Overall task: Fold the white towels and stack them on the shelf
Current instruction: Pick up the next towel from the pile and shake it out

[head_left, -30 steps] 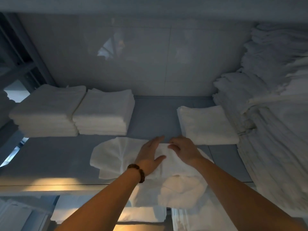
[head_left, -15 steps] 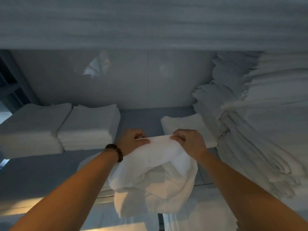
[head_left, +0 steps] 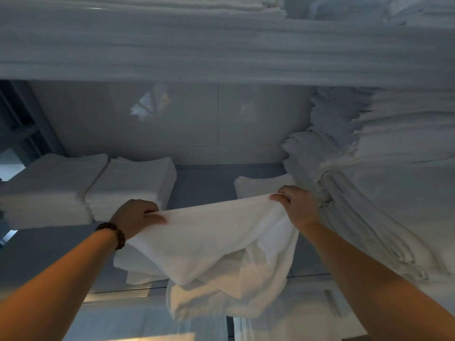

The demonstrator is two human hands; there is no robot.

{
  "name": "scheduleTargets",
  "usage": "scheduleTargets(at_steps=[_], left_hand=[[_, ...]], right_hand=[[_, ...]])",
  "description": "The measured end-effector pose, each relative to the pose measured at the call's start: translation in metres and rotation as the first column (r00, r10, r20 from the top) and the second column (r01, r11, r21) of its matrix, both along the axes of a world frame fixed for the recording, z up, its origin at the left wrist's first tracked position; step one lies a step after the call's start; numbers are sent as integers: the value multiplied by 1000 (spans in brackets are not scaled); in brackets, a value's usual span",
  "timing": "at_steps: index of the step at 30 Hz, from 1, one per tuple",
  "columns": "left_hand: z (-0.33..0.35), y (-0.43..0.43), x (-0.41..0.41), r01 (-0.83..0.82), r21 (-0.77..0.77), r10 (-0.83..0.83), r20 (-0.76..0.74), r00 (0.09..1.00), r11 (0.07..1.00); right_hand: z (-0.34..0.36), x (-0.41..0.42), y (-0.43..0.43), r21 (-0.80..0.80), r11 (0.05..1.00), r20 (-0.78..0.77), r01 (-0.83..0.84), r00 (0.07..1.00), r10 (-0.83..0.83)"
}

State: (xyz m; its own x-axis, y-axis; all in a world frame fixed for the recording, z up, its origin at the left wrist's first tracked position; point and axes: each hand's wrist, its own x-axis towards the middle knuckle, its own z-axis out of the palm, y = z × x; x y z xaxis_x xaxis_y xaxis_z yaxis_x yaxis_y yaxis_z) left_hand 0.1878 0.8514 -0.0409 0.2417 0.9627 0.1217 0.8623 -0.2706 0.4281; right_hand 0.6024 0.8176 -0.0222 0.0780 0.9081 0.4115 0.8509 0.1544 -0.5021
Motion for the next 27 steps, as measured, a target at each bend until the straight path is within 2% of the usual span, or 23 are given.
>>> scheduleTargets(at_steps=[6,10,15,19,22,25,27], left_hand=[[-10,-7,-28,-151,-35,150,-30,988,988],[-19,-13,-35,-238,-72,232,-80,969,969],[-24,-20,-51,-339,-114,325,-122,938,934],[-16,-26,-46,-426,-65,430,77,900,903],[7,-25,-7,-404,-9,396,218,892,915],[39,-23,47,-283,-47,278,397,874,958],[59,-26,86,-125,-105,160,478,863,987]], right_hand=[[-12,35,-3,-20,997,-86,70,994,-72],[-17,51,-4,21,990,-38,142,989,-141],[-16,62,-1,-40,973,-109,226,967,-229],[-7,49,2,-123,962,-223,243,938,-266],[8,9,10,-162,983,-260,92,956,-133],[23,-43,14,-135,989,-306,-64,952,20],[31,-74,13,-138,977,-341,-163,934,107]])
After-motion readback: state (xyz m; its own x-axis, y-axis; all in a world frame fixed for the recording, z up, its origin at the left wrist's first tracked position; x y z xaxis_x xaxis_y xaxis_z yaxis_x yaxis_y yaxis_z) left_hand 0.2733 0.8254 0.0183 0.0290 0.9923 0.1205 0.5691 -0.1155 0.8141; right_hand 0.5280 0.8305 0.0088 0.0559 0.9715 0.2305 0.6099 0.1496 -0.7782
